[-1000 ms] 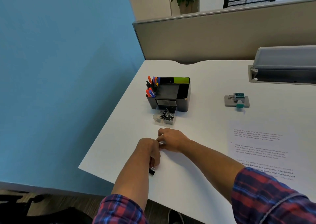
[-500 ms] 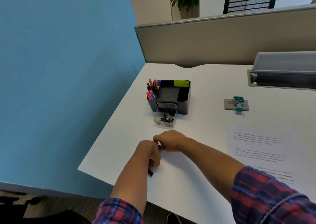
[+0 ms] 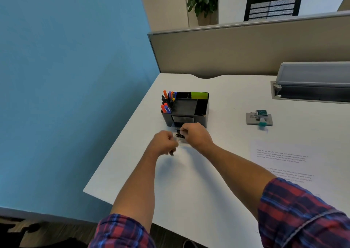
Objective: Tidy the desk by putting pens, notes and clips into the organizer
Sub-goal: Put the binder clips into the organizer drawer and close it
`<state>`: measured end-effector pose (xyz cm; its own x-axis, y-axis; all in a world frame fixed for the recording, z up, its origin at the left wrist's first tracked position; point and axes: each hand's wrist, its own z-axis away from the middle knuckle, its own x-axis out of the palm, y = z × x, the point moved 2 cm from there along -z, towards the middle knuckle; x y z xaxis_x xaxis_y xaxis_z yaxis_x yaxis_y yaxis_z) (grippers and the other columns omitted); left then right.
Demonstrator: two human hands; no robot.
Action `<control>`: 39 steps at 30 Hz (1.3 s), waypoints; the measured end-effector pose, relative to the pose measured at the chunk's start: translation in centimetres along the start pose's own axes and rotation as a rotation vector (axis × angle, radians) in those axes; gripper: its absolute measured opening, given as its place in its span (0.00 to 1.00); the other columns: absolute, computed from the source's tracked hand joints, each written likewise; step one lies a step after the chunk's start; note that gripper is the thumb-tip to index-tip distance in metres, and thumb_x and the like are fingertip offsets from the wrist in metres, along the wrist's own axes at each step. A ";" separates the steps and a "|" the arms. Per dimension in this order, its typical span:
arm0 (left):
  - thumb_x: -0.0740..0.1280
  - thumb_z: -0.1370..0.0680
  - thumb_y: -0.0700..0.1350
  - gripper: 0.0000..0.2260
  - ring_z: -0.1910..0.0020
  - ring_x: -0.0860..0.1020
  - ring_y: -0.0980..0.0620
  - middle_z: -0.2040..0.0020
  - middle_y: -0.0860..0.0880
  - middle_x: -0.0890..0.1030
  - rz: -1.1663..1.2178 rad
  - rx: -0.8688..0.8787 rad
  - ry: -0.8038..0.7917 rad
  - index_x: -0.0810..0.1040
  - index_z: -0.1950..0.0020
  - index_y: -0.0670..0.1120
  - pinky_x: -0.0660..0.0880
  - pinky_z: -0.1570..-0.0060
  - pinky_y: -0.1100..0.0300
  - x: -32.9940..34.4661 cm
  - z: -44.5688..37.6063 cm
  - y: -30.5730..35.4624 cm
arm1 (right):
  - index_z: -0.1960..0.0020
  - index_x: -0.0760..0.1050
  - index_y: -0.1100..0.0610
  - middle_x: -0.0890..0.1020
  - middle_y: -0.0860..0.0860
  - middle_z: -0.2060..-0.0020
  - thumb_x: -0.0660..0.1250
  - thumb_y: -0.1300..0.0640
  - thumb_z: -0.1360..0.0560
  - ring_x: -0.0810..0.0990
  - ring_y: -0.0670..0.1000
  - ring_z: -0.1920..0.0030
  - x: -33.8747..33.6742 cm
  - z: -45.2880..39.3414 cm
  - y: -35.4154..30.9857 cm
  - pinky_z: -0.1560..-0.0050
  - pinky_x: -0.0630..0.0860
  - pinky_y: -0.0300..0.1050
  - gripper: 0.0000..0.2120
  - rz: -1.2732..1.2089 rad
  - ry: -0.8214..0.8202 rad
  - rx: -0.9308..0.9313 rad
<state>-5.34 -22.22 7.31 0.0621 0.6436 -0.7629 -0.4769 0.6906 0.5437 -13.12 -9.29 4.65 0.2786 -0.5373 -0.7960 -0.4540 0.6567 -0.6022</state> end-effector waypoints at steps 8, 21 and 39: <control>0.70 0.21 0.45 0.06 0.61 0.77 0.52 0.61 0.48 0.80 0.102 0.102 0.390 0.81 0.56 0.45 0.72 0.62 0.63 -1.0 -2.9 0.4 | 0.45 0.84 0.57 0.86 0.54 0.50 0.67 0.61 0.21 0.82 0.54 0.53 0.7 0.1 1.0 0.46 0.80 0.49 0.09 -0.107 0.037 0.117; 0.68 0.20 0.42 0.08 0.58 0.79 0.52 0.52 0.45 0.85 0.169 -0.004 0.471 0.86 0.46 0.43 0.74 0.54 0.60 1.2 -4.7 -0.6 | 0.40 0.82 0.56 0.84 0.54 0.44 0.66 0.65 0.21 0.81 0.53 0.46 1.0 -0.3 2.1 0.40 0.78 0.46 0.12 -0.241 0.027 0.138; 0.69 0.24 0.40 0.06 0.58 0.78 0.54 0.55 0.49 0.83 0.095 0.081 0.384 0.86 0.51 0.46 0.73 0.56 0.60 1.4 -5.6 -1.4 | 0.41 0.82 0.58 0.83 0.54 0.48 0.66 0.68 0.24 0.79 0.53 0.50 -0.2 0.2 2.6 0.47 0.78 0.44 0.15 -0.129 -0.019 -0.042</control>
<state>-9.46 -24.12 3.52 -0.3185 0.5464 -0.7746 -0.3931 0.6674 0.6325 -14.23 -7.36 3.24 0.3528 -0.6054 -0.7134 -0.4486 0.5596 -0.6968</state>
